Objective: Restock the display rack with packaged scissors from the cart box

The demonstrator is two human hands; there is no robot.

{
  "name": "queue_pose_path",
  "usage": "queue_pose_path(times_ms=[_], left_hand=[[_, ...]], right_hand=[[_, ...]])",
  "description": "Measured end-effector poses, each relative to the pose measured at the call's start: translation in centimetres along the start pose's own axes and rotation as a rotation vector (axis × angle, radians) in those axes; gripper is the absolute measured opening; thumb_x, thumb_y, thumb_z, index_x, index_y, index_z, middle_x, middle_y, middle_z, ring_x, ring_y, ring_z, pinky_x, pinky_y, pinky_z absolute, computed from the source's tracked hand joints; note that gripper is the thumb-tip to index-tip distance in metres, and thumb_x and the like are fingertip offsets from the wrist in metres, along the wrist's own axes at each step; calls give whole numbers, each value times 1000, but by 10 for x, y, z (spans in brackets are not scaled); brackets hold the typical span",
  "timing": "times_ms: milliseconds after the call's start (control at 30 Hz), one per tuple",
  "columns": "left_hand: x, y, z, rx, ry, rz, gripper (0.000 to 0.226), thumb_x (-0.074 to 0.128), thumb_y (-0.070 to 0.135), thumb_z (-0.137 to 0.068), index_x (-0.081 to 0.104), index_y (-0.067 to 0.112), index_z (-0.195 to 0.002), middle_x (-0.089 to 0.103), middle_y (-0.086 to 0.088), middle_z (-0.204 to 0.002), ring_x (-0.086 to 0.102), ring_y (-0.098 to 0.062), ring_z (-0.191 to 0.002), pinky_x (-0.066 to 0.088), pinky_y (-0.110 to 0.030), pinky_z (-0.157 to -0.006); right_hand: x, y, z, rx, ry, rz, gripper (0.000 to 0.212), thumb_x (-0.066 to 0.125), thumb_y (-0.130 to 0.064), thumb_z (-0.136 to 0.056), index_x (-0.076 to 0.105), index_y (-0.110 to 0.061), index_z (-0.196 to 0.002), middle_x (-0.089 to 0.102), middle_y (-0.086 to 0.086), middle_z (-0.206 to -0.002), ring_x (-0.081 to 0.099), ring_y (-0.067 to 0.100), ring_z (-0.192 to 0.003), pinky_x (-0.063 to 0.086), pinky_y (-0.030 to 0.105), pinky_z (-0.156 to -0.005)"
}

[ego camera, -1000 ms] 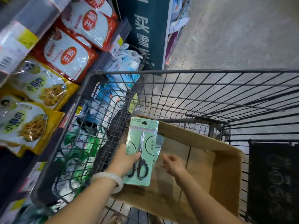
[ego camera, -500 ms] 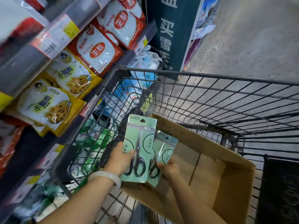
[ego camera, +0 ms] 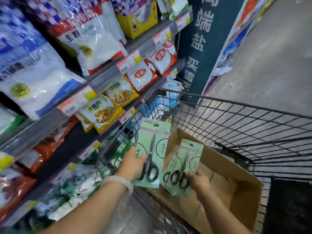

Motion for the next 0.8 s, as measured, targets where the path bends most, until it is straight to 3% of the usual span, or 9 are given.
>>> queue_pose_path(times_ms=[100,233,300,433,467,533,600,700,800], left_hand=[[-29,4,31,44,25,105,39,50,27,-94,45,14,-131,52,-4,-134,51,-28,-120,42,-46,-104],[-81,9,86,144,143,212,53,44,31,-98,28,10,-144,37,-5,-144,38,-23,-132,33,-33,-107],[-111,0,119,211,206,199,41,40,25,-100,35,6,-136,43,-5,-120,43,-18,-109,34,-28,-87],[-178,-58,192,284,365,237,10,42,23,-99,44,13,-97,47,1,-90,45,-12,-75,34,-26,-62],[-196,-78,212,285,408,255,9,42,23,-99,44,17,-93,46,3,-86,44,-9,-71,34,-26,-63],[-229,-124,252,264,465,343,4,45,22,-98,49,22,-99,53,5,-92,52,-8,-80,43,-28,-76],[-264,-175,290,224,540,426,20,50,24,-96,54,22,-115,62,0,-114,58,-20,-105,45,-39,-99],[-311,-250,350,189,638,512,25,50,21,-96,54,18,-120,63,-4,-118,58,-24,-109,45,-39,-99],[-345,-325,411,86,761,552,24,49,23,-96,53,9,-115,61,-11,-112,57,-26,-101,43,-34,-86]], right_hand=[[-9,-46,48,-191,-65,-23,13,52,-12,-93,65,-13,-96,70,8,-94,66,26,-89,54,44,-87],[-2,-108,143,-458,-200,-20,14,50,-11,-95,63,-10,-101,71,6,-92,69,19,-81,56,29,-66],[14,-126,198,-567,-263,11,13,49,-7,-95,61,-8,-99,69,4,-86,65,11,-71,51,15,-53],[67,-123,313,-751,-470,118,19,47,1,-94,58,-12,-85,68,-4,-72,59,-6,-53,43,3,-49],[83,-114,339,-781,-504,149,23,46,2,-93,55,-15,-80,64,-11,-66,57,-5,-55,41,1,-49],[119,-89,376,-831,-557,241,18,49,-4,-94,59,-17,-85,66,-4,-80,58,8,-75,46,4,-65],[157,-60,414,-871,-631,332,12,53,-17,-94,63,-20,-100,68,7,-103,59,17,-92,49,25,-82],[212,-14,476,-885,-784,409,11,51,-18,-94,59,-25,-98,64,-4,-87,55,6,-75,44,18,-63],[264,29,542,-940,-933,491,12,52,-14,-94,60,-19,-100,62,-8,-89,54,1,-77,42,10,-62]])
Point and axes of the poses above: each hand's wrist, its own z-axis away from the middle knuckle, its own x-axis out of the palm, y = z × x, the point moved 5 cm from there along -z, towards the middle knuckle
